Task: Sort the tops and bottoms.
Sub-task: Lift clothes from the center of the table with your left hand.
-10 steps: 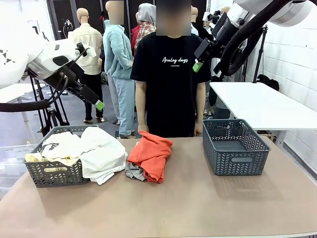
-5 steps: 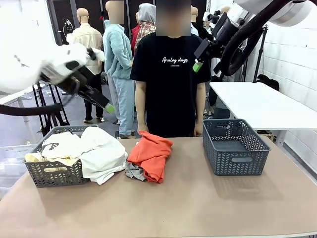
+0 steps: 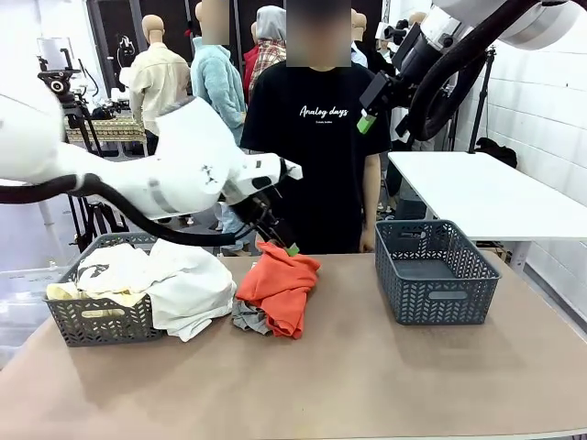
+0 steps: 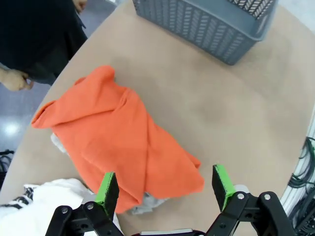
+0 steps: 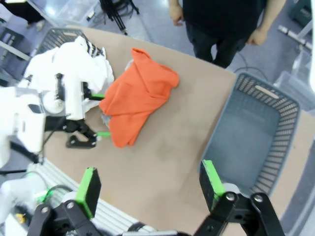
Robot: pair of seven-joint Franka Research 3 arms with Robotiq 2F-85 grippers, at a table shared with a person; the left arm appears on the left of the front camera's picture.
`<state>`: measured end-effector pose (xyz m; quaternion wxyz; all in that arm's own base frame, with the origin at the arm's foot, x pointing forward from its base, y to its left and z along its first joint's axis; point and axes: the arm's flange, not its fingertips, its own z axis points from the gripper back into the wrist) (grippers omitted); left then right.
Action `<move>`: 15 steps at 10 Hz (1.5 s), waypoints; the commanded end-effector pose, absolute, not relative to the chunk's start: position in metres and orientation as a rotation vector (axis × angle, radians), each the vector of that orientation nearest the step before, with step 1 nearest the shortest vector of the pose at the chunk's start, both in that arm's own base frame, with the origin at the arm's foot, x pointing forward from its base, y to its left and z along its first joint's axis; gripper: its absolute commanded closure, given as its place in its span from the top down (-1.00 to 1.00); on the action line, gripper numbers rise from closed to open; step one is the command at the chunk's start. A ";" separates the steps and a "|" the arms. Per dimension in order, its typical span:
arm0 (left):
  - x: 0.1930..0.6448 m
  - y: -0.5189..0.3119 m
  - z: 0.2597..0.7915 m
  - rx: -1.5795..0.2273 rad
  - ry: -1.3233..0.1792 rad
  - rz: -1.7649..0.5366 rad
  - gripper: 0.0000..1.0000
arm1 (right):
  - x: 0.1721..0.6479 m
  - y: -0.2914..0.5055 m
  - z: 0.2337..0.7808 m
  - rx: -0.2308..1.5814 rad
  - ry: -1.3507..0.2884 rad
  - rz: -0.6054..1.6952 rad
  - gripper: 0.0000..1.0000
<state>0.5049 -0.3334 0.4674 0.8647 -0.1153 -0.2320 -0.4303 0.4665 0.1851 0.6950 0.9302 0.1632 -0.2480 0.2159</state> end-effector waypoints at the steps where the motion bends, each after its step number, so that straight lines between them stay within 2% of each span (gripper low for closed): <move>1: 0.519 -0.338 0.484 -0.198 -0.456 -0.903 0.97 | 0.463 0.184 0.691 0.328 -0.506 0.429 1.00; 2: 0.509 -0.325 0.499 -0.208 -0.481 -0.902 0.97 | 0.463 0.184 0.691 0.328 -0.506 0.429 1.00; 3: 0.517 -0.337 0.466 -0.222 -0.475 -0.911 0.97 | 0.463 0.184 0.691 0.328 -0.506 0.429 1.00; 4: 0.517 -0.337 0.466 -0.222 -0.475 -0.911 0.97 | 0.463 0.184 0.691 0.328 -0.506 0.429 1.00; 6: 0.522 -0.332 0.477 -0.189 -0.489 -0.927 0.97 | 0.463 0.184 0.691 0.328 -0.506 0.429 1.00; 8: 0.529 -0.365 0.490 -0.116 -0.547 -0.954 0.97 | 0.463 0.184 0.691 0.328 -0.506 0.429 1.00; 11: 0.550 -0.410 0.472 0.095 -0.387 -0.786 0.97 | 0.463 0.184 0.691 0.328 -0.506 0.429 1.00; 12: 0.561 -0.414 0.459 0.133 -0.279 -0.706 0.97 | 0.463 0.184 0.691 0.328 -0.506 0.429 1.00; 13: 0.570 -0.414 0.452 0.146 -0.235 -0.642 0.97 | 0.463 0.184 0.691 0.328 -0.506 0.429 1.00; 15: 0.580 -0.407 0.446 0.138 -0.243 -0.497 0.97 | 0.463 0.184 0.691 0.328 -0.506 0.429 1.00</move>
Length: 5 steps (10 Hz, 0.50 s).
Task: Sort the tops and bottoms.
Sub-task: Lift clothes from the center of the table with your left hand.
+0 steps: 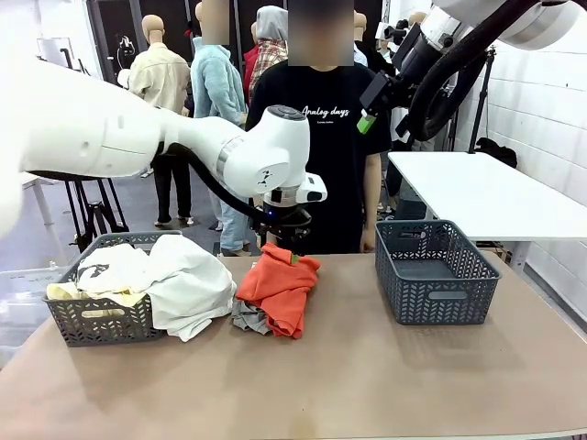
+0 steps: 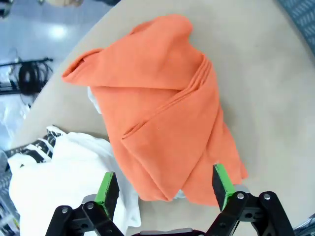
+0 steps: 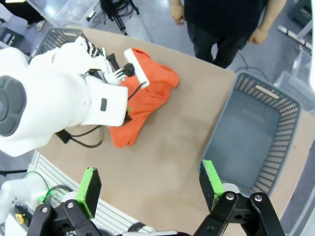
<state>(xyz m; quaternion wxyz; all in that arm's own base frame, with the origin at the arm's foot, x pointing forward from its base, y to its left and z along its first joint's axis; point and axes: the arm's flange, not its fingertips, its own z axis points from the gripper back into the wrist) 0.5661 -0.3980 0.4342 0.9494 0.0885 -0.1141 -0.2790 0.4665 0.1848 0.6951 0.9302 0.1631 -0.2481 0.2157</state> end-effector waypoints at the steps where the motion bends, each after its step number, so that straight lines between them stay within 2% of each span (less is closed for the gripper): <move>1: 0.585 -0.400 0.437 0.122 -0.237 -0.445 0.97 | 0.463 0.184 0.691 0.328 -0.506 0.429 1.00; 5: 0.598 -0.371 0.423 0.098 -0.207 -0.286 0.97 | 0.463 0.184 0.691 0.328 -0.506 0.429 1.00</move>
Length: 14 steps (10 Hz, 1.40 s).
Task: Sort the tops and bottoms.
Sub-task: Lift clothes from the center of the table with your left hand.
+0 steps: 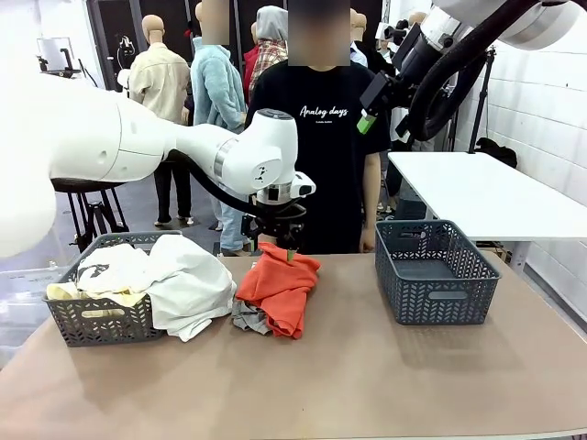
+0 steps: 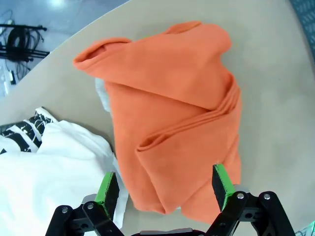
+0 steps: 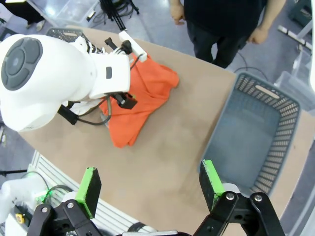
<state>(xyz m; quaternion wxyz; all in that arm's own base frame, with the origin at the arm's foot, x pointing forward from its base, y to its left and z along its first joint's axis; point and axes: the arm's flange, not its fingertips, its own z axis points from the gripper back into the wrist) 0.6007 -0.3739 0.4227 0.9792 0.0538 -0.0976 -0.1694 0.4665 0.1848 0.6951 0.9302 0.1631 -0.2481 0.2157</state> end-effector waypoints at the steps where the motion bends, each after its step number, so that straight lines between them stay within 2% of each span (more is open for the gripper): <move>1: 0.598 -0.367 0.420 0.099 -0.199 -0.259 0.97 | 0.463 0.184 0.691 0.328 -0.506 0.429 1.00; 5: 0.611 -0.350 0.408 -0.013 -0.150 -0.167 0.97 | 0.463 0.184 0.691 0.328 -0.506 0.429 1.00; 14: 0.630 -0.352 0.373 -0.054 -0.020 -0.146 0.97 | 0.463 0.184 0.691 0.328 -0.506 0.429 1.00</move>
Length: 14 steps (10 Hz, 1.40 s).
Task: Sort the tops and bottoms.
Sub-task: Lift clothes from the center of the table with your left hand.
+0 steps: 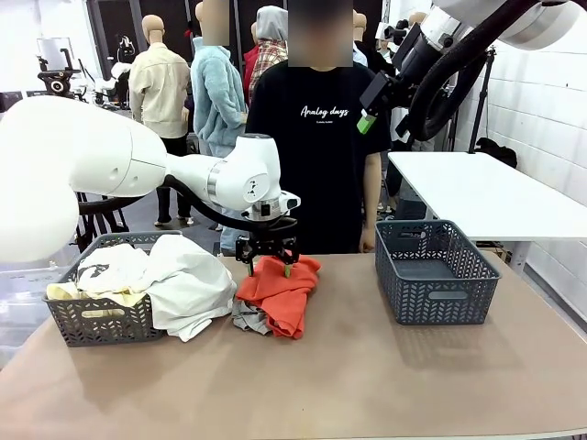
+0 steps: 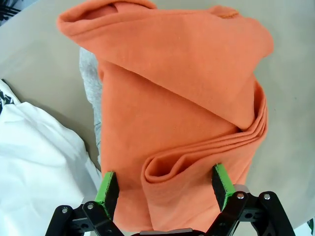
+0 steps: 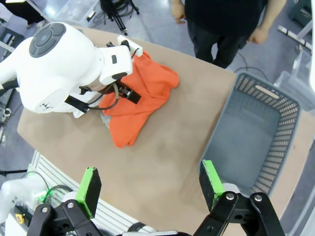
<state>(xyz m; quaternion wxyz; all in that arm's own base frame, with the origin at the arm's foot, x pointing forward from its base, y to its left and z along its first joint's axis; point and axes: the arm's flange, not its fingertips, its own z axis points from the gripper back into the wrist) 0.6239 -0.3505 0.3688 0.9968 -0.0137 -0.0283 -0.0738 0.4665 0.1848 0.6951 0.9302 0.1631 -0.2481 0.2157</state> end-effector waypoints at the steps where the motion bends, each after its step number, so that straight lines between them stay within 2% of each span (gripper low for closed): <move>1: 0.630 -0.352 0.373 -0.064 -0.003 -0.152 0.97 | 0.463 0.184 0.691 0.328 -0.506 0.429 1.00; 2: 0.631 -0.351 0.372 -0.061 0.004 -0.170 0.69 | 0.463 0.184 0.691 0.328 -0.506 0.429 1.00; 6: 0.632 -0.350 0.372 -0.063 0.022 -0.149 -0.71 | 0.463 0.184 0.691 0.328 -0.506 0.429 1.00; 7: 0.631 -0.348 0.372 -0.061 0.023 -0.144 -1.00 | 0.463 0.184 0.691 0.328 -0.506 0.429 1.00; 14: 0.623 -0.347 0.388 -0.085 0.002 -0.139 -1.00 | 0.463 0.184 0.691 0.328 -0.506 0.429 1.00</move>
